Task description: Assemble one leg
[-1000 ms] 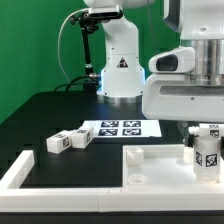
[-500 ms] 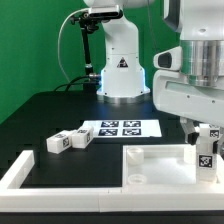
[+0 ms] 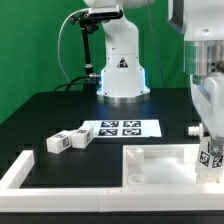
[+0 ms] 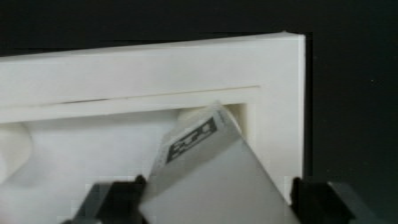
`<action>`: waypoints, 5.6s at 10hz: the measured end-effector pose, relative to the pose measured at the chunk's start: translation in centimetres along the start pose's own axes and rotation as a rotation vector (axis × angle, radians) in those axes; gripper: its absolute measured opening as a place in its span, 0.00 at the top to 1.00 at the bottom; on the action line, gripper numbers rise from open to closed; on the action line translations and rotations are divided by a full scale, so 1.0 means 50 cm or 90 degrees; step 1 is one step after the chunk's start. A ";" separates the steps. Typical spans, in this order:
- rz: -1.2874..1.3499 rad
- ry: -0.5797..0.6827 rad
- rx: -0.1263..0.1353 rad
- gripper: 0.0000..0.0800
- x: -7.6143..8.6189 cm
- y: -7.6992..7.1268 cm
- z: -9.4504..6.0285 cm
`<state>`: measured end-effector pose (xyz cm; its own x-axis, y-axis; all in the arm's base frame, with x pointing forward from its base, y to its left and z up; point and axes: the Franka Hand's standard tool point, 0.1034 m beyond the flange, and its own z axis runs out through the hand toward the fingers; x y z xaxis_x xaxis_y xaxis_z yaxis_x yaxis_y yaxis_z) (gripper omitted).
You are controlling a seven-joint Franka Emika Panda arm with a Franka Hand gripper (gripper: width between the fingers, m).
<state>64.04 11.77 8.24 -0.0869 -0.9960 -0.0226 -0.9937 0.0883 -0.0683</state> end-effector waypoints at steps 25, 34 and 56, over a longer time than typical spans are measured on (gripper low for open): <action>-0.404 0.011 0.000 0.64 0.007 0.004 0.005; -0.150 0.000 0.018 0.43 0.000 -0.002 0.005; 0.030 -0.054 -0.023 0.64 0.006 -0.002 0.028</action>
Offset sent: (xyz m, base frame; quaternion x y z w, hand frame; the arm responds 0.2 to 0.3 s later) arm -0.0047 0.0263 -0.0037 0.0170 -0.0213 -0.4981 0.8667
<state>64.22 11.48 6.84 -0.1286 -0.9856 -0.1101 -0.9907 0.1326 -0.0298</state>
